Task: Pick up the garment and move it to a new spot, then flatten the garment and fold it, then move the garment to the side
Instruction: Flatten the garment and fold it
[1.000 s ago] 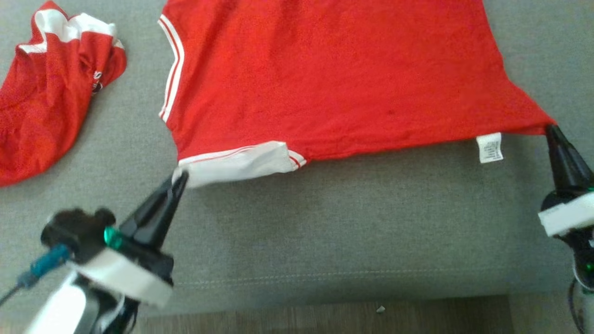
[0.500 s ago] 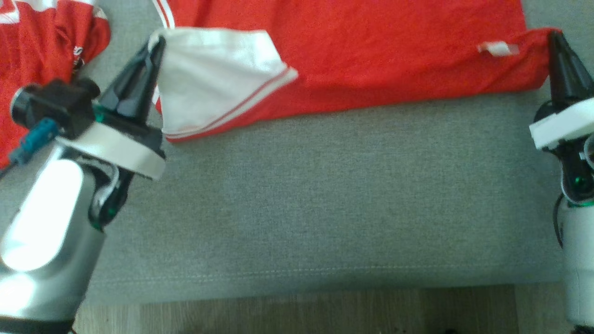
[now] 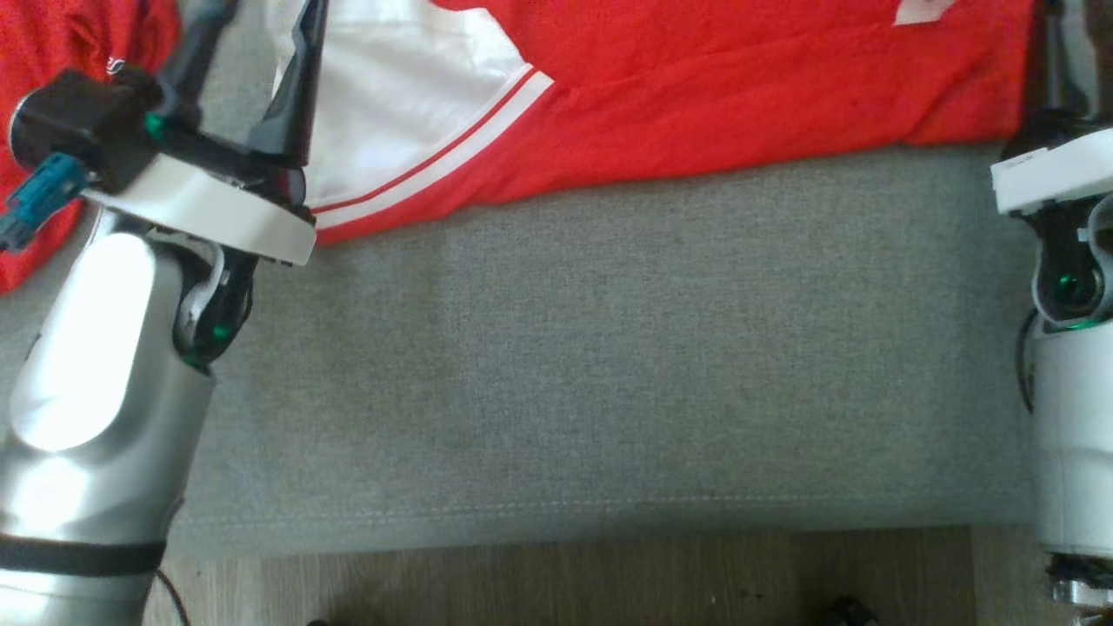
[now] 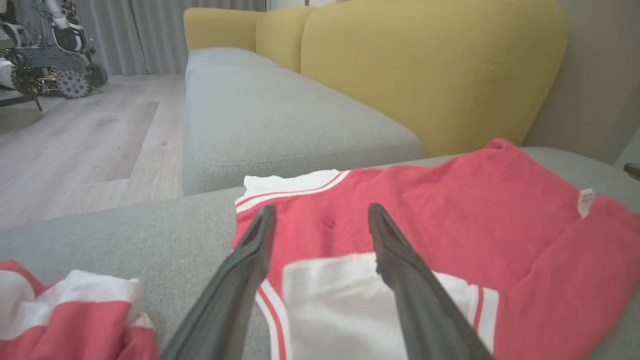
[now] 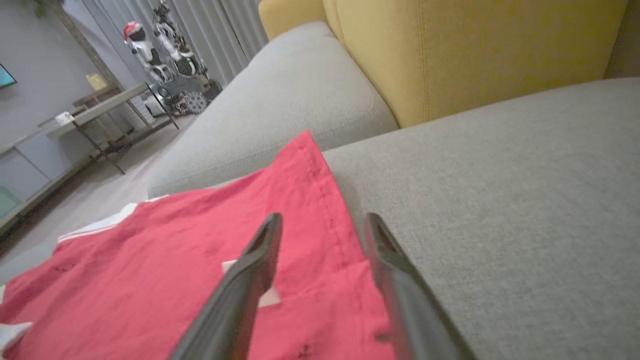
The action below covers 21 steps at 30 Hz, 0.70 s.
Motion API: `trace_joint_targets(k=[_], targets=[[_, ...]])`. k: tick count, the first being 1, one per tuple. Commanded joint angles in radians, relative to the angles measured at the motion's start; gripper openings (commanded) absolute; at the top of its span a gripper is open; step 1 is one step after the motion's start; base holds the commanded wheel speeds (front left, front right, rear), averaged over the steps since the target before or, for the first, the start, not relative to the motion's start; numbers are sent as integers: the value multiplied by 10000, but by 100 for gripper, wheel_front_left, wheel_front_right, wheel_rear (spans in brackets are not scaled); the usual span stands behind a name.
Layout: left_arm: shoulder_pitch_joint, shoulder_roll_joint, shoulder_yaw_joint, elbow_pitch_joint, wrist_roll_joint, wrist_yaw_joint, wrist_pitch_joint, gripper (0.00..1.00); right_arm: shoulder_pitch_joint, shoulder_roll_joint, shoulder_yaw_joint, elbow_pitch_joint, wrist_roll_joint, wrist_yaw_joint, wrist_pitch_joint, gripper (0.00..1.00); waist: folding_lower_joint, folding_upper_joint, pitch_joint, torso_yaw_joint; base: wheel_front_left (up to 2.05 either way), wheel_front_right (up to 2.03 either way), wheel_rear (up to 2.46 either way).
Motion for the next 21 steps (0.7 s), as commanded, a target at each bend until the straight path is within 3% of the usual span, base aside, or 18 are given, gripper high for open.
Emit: trace_joint_targets(k=[1,7,13,18,21], targets=[[21,232,565,-418,-44,7,-115,100,70,81,173,-292,70,65,-298,100,0,0,-77,-24,0,0,0],[1836,-231,788,-577,-407,158,-118,100,848,366,144,-249,95,65,-1311,100,0,0,-477,-141,0,0,0],[3256,-483,811,-784,-697,693,-14,100,1496,523,84,-385,234,65,-1609,100,0,0,-636,-180,0,0,0],[3385,-541,863,-379,-675,1088,131,100,1671,677,126,-385,289,65,-1631,100,0,0,-745,-221,0,0,0],[3066,-623,777,353,-685,1084,302,100,1679,740,195,-302,346,65,-1562,100,0,0,-810,-242,0,0,0]])
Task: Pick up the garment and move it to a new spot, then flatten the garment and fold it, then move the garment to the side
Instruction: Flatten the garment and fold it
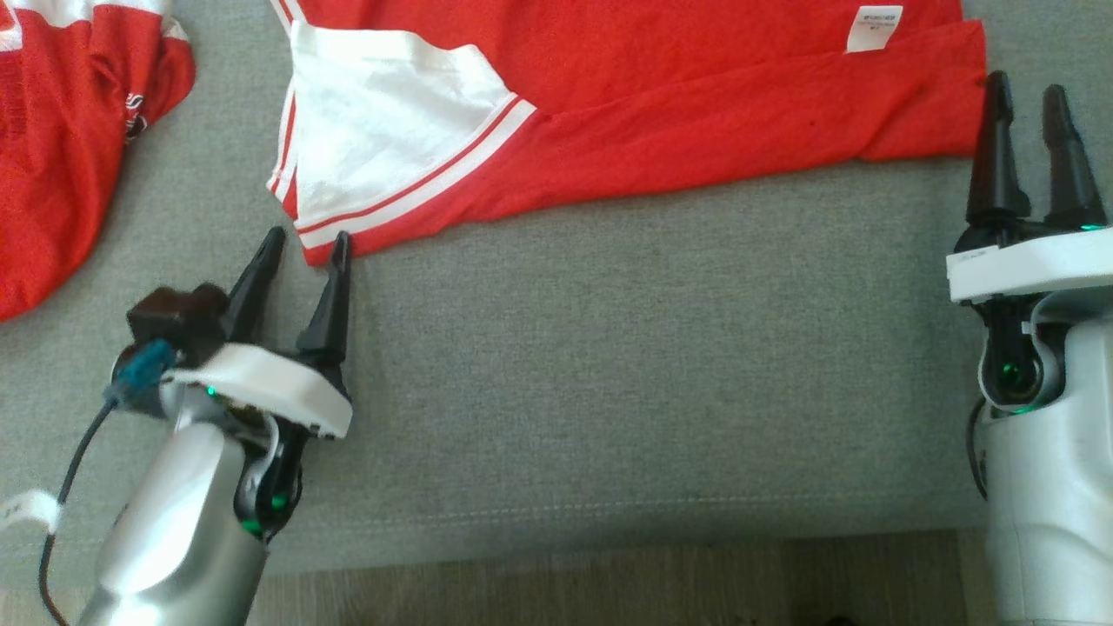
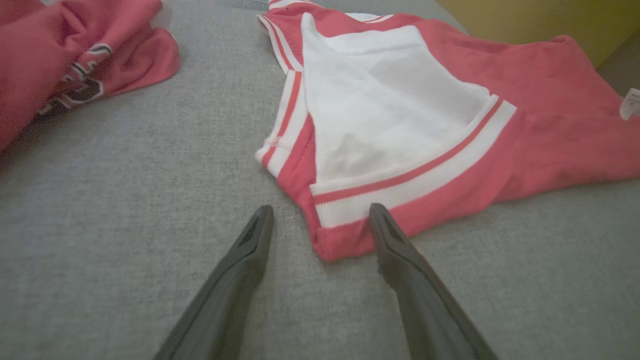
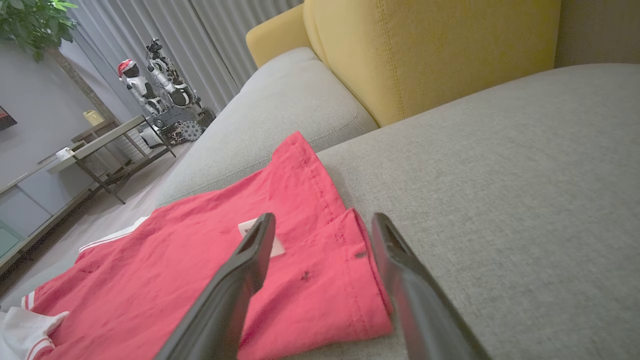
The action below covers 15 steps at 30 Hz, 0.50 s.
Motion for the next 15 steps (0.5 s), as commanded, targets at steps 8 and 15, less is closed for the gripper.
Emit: trace_joint_targets(k=[8,15], targets=[[-1085,2,-67,1641,-238,-452,972,37,25,65,215,-40,2,65,435,100,0,0,-133,-101,0,0,0],[-871,28,-286,1588,-617,-718,1484,0,8,271,-270,764,-483,65,1694,100,0,0,-461,-95,0,0,0]])
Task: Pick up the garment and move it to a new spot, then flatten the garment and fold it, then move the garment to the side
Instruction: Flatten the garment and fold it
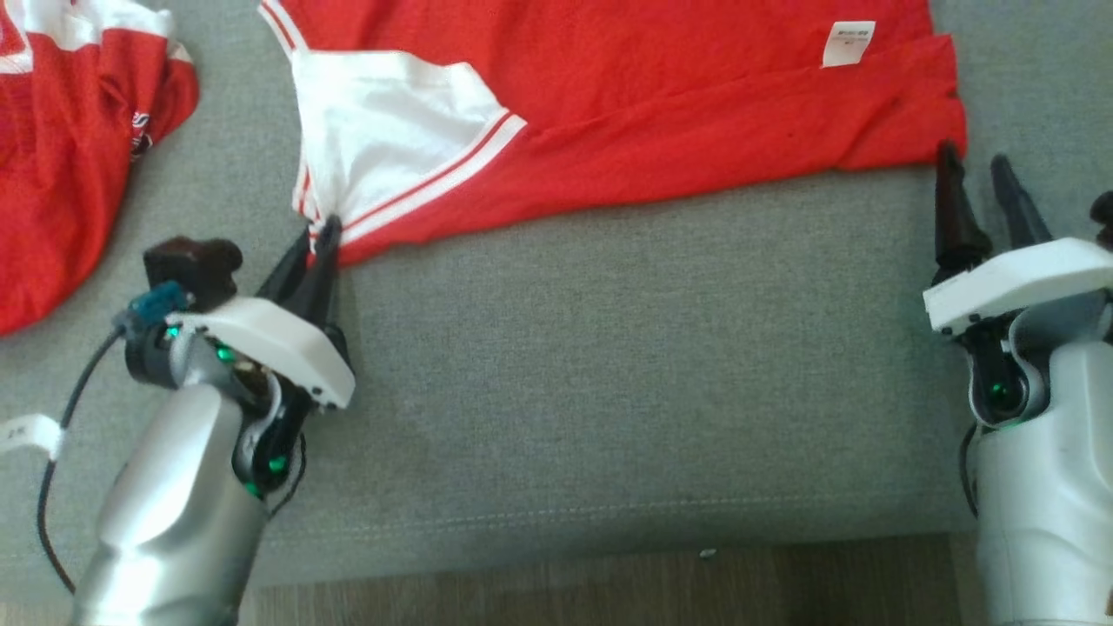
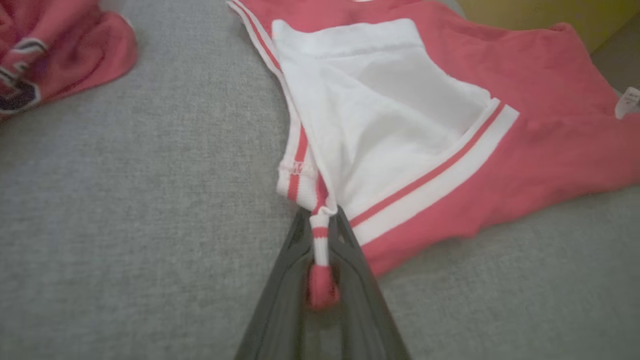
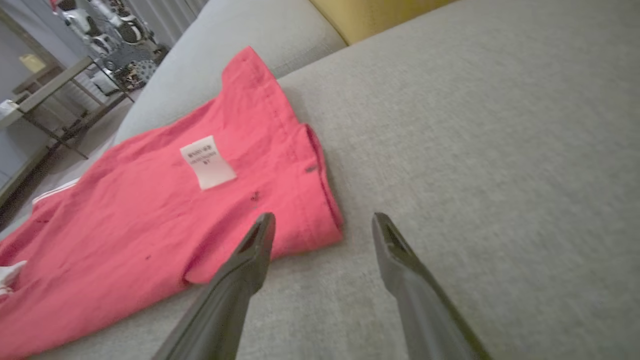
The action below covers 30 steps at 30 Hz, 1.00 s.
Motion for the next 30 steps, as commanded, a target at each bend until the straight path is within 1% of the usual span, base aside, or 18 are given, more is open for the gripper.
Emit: trace_joint_targets(k=[1,4,5,8,9,15,16,17,18,19,22,25,30], targets=[[554,177,50,-122,-95,-54,177,0,-29,166,-9,-149,-222,65,137,100,0,-1,-137,36,0,0,0],[849,231,75,-490,-159,5,124,0,-223,289,-313,269,-534,65,297,100,0,-1,-317,121,0,0,0],[990,269,87,-689,-199,54,151,0,-377,365,-389,647,-639,65,562,100,0,-1,-408,190,0,0,0],[1067,347,128,-907,-234,134,191,0,-696,430,-289,1135,-632,65,861,100,0,-1,-430,246,0,0,0],[1067,347,128,-907,-234,134,191,0,-696,430,-289,1135,-632,65,861,100,0,-1,-430,246,0,0,0],[925,431,97,-1062,-220,186,280,0,-1510,298,-420,2098,-833,65,831,100,0,-1,-255,269,0,0,0],[889,455,87,-1061,-212,184,297,0,-1653,297,-400,2260,-814,65,846,85,0,-1,-231,258,0,0,0],[855,485,76,-1048,-197,187,319,0,-1785,292,-342,2426,-787,65,898,46,0,-1,-208,248,0,0,0],[820,509,70,-1032,-184,191,325,0,-1901,272,-287,2571,-753,65,914,10,0,-1,-191,243,0,0,0],[785,520,62,-1011,-179,190,325,0,-1995,243,-232,2708,-715,65,920,0,0,-1,-186,248,0,0,0],[686,540,49,-948,-150,193,241,0,-2095,123,-72,2953,-508,65,883,0,0,-1,-233,264,0,0,0],[671,558,51,-952,-175,153,78,0,-1892,-146,16,2905,-271,65,598,0,0,-1,-346,266,0,0,0],[992,717,-38,-1270,-420,-63,24,0,-982,-513,355,2093,612,65,469,0,0,-1,-587,166,0,0,0]])
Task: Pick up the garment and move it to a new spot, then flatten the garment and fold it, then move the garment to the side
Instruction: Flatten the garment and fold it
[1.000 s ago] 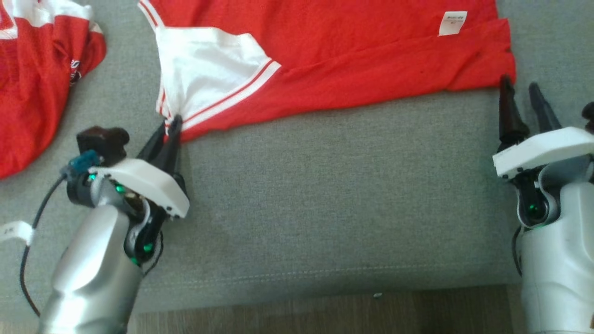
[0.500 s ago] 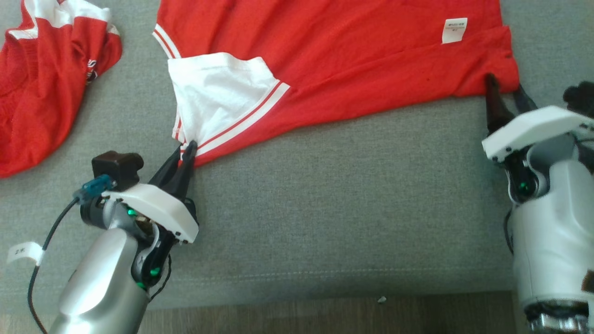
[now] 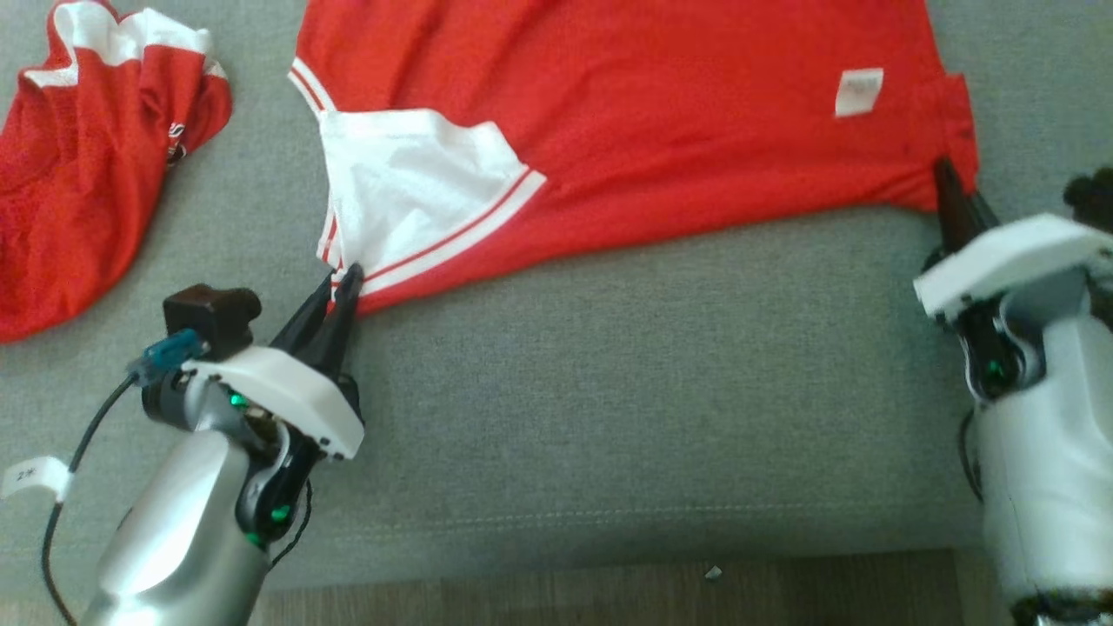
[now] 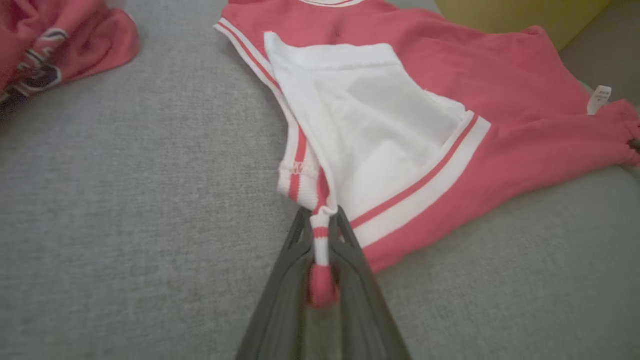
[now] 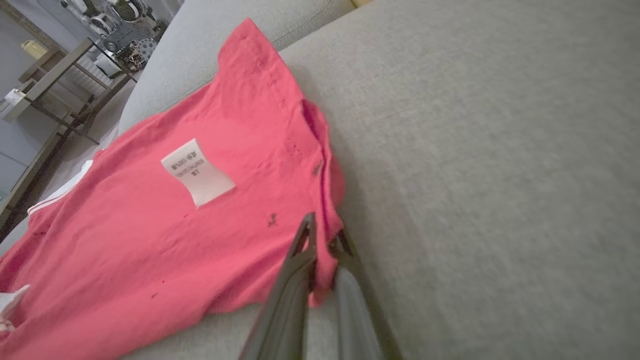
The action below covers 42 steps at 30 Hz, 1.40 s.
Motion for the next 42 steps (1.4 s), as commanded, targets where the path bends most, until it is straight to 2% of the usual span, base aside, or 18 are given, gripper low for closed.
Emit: trace_joint_targets(k=[1,7,13,14,15,16,17,23,24,27,31,35,39,42], targets=[[122,504,272,-439,-102,-91,59,0,605,-239,300,-720,395,63,-5,0,0,0,-106,-85,0,0,0],[1250,1056,97,-1561,-481,-149,845,0,2460,-821,427,-2387,1131,63,641,0,0,0,-206,-289,0,0,0],[2439,1426,-23,-2999,-742,280,1790,0,4013,-857,-122,-3722,1111,63,1305,0,0,0,-200,-331,0,0,0],[2579,1451,-45,-3166,-789,354,1935,0,4198,-815,-230,-3913,1082,63,1424,7,0,0,-194,-324,0,0,0],[2694,1462,-60,-3298,-844,425,2068,0,4364,-772,-341,-4093,1025,63,1553,43,0,0,-189,-314,0,0,0],[2772,1477,-61,-3398,-865,515,2172,15,4500,-725,-453,-4273,946,63,1680,100,0,0,-184,-304,0,0,0],[2818,1510,-76,-3490,-838,609,2274,100,4605,-687,-607,-4471,866,63,1781,100,0,0,-177,-292,0,0,0],[2443,1892,240,-4455,-740,902,2574,100,4812,-597,-1174,-6443,228,63,2461,100,0,0,-175,-238,0,0,0],[2443,1892,240,-4455,-740,902,2574,100,4812,-597,-1174,-6443,228,63,2461,100,0,0,-175,-238,0,0,0],[1500,2214,653,-5232,-786,913,2894,100,4677,-416,-1357,-7648,-99,63,2531,100,0,0,-129,-167,0,0,0],[-559,2509,911,-5549,-924,682,3828,100,4451,-126,-845,-8740,-122,63,2674,100,0,0,176,-200,0,0,0],[-2940,2655,838,-4609,-1075,326,5032,100,4050,7,-125,-9139,11,63,2517,100,0,0,763,-531,0,0,0],[-5144,2746,393,-3010,-1033,-52,6184,100,3652,108,505,-8961,57,63,2154,100,0,0,1411,-995,0,0,0],[-6424,2795,37,-1913,-751,-200,6593,100,3460,180,841,-8733,93,63,1864,100,0,0,1800,-1323,0,0,0]])
